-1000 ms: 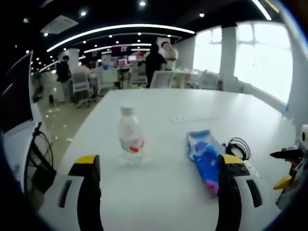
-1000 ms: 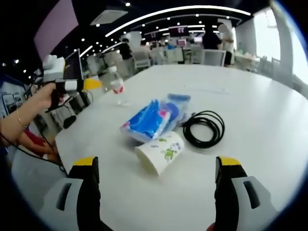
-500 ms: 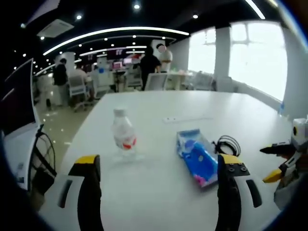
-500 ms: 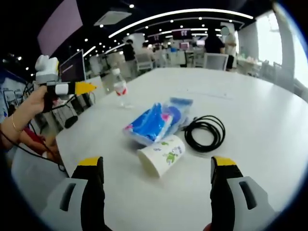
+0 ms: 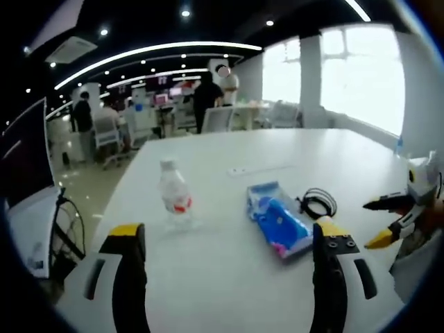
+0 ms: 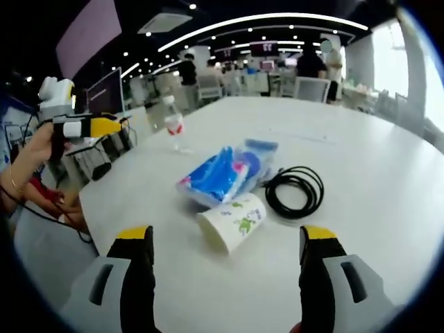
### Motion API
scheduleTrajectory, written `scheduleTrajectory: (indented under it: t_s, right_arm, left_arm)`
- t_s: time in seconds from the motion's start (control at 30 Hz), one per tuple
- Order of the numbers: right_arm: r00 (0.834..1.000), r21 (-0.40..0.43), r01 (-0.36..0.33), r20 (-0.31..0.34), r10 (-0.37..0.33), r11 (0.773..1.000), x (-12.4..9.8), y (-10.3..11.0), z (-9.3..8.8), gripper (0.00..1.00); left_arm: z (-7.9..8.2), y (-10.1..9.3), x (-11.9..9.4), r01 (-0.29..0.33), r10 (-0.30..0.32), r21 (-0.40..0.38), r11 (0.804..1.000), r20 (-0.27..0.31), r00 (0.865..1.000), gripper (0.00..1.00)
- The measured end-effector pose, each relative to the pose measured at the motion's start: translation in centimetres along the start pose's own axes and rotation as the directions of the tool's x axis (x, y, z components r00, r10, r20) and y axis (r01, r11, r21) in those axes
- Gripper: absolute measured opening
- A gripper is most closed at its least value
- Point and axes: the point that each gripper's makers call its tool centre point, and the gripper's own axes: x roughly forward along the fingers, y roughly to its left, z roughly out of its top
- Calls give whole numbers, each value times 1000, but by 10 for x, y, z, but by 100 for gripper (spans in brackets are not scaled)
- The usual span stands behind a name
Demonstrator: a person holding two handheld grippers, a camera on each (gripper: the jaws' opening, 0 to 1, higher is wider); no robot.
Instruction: Arrange the tabletop items into an orderly group along one side of the table until the central work area is clear of visible clutter.
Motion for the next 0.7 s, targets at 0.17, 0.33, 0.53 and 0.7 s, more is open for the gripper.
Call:
scheduleTrajectory:
  t_s: [0.17, 0.33, 0.53, 0.7]
  right_arm:
    - [1000, 1, -14, 5, 14, 1000, 1, 4, 2, 80]
    - [1000, -16, -21, -5, 21, 1000, 4, 7, -1, 79]
    - [1000, -19, -28, -1, 28, 999, 4, 8, 0, 80]
    - [999, -36, -36, -8, 35, 999, 4, 11, -1, 83]
  left_arm:
    - [-3, -4, -7, 6, -6, 16, 1000, -2, 1000, 97]
    - [-5, -5, -8, 15, -15, -1, 1000, -6, 1000, 96]
    - [-1, -7, -9, 18, -18, 2, 1000, 4, 1000, 96]
    - [0, -8, -9, 18, -18, -7, 1000, 10, 1000, 96]
